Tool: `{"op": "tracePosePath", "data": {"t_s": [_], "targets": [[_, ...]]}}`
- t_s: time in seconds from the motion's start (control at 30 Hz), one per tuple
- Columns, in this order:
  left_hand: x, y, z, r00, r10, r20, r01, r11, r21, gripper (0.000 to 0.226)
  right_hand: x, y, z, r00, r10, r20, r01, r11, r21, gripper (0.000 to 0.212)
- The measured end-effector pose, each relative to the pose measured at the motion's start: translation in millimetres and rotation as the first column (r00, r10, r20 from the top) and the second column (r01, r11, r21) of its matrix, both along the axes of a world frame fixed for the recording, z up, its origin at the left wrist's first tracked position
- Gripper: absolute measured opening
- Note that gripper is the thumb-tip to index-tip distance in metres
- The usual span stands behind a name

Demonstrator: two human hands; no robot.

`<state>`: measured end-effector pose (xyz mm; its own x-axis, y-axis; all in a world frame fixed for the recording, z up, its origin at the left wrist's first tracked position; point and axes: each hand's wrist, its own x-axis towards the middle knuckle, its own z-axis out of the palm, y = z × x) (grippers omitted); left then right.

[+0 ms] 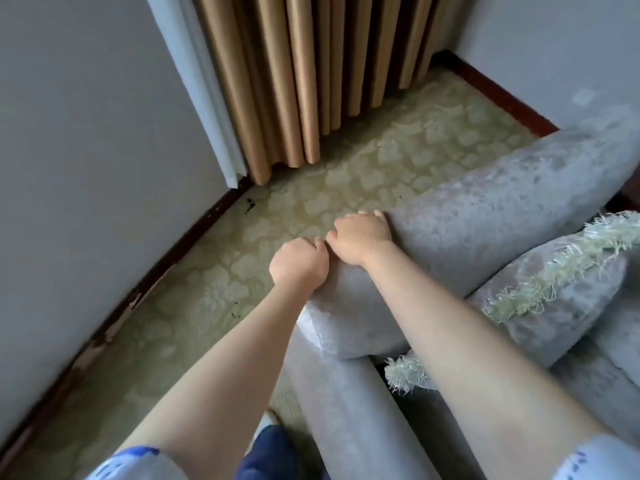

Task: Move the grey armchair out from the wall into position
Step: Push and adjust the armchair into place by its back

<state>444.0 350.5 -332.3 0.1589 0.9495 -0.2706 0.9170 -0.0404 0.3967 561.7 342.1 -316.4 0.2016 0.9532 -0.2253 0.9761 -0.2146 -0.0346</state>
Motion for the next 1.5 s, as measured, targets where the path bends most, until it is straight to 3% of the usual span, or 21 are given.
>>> {"op": "tracePosePath", "data": {"t_s": [0.63,0.87,0.97,1.07,1.13,1.2,1.27,1.33,1.5], "targets": [[-31.3,-32.7,1.5,0.999,-0.034,0.032,0.032,0.997,0.066,0.051,-29.5,-30.1,-7.5,1.000,0.007,0.017,-0.009,0.993,0.114,0.044],[-29.0,-14.7,5.3,0.990,-0.134,-0.034,0.133,0.991,-0.029,0.048,-30.3,-24.6,-11.3,0.997,-0.075,0.002,0.074,0.980,0.185,0.038],[-27.0,0.1,7.7,0.960,-0.273,-0.059,0.272,0.962,-0.020,0.045,-33.6,-17.0,-15.4,0.973,-0.228,-0.039,0.231,0.951,0.206,0.036],[-22.0,19.6,9.1,0.805,-0.579,-0.130,0.591,0.762,0.264,0.055,-26.4,-0.9,-9.0,0.807,-0.590,-0.044,0.575,0.765,0.290,0.041],[-15.0,42.3,15.8,0.689,-0.706,-0.164,0.714,0.621,0.324,0.066,-9.6,6.8,1.4,0.635,-0.773,0.002,0.754,0.620,0.217,0.069],[-9.2,68.3,23.6,0.596,-0.772,-0.222,0.789,0.509,0.345,0.071,4.7,9.9,5.7,0.408,-0.912,-0.043,0.910,0.403,0.102,0.094],[-6.1,93.7,30.0,0.478,-0.819,-0.316,0.857,0.357,0.371,0.072,9.6,10.9,0.3,0.244,-0.963,-0.114,0.969,0.240,0.050,0.105],[-4.4,112.5,33.4,0.381,-0.838,-0.391,0.897,0.232,0.377,0.071,6.7,11.7,-6.6,0.228,-0.966,-0.124,0.971,0.216,0.100,0.105],[10.0,144.4,29.0,0.217,-0.870,-0.443,0.944,0.071,0.323,0.069,6.1,16.1,-10.4,0.164,-0.983,-0.083,0.976,0.150,0.157,0.107]]}}
